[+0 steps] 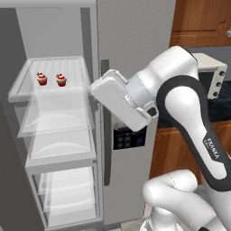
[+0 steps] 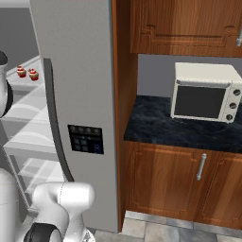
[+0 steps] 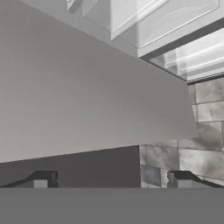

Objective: Take the cupcakes from the fridge and place them on the empty tray on the dining counter.

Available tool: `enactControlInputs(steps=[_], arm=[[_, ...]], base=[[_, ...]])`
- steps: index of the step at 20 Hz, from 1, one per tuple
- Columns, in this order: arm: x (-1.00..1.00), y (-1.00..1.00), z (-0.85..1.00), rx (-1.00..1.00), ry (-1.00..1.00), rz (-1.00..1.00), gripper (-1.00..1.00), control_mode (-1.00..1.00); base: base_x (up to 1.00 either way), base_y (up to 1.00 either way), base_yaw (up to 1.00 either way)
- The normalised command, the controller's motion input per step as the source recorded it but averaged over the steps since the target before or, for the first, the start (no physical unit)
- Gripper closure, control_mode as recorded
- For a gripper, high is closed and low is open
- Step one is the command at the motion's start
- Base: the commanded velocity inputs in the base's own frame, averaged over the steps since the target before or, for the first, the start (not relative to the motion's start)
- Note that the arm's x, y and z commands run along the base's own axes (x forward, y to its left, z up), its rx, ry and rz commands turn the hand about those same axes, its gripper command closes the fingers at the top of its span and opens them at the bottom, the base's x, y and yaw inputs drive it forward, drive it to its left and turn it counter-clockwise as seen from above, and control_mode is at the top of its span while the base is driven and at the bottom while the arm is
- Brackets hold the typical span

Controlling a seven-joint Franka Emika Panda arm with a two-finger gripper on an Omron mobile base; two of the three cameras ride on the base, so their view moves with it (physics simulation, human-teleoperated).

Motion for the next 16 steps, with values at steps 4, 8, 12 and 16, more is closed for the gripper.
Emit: enactControlInputs(steps=[4, 8, 12, 16], arm=[[0.19, -0.88, 0.00, -0.34, -0.16, -0.12, -1.00, -1.00], [0.29, -0.80, -0.11, -0.33, -0.13, -0.14, -1.00, -1.00], [0.41, -0.63, -0.37, -0.29, -0.08, -0.13, -1.00, -1.00], [0.35, -0.48, -0.37, -0.17, -0.04, -0.07, -1.00, -1.00]], base=[[0.00, 0.00, 0.00], [0.00, 0.00, 0.00], [0.00, 0.00, 0.00], [0.00, 0.00, 0.00]])
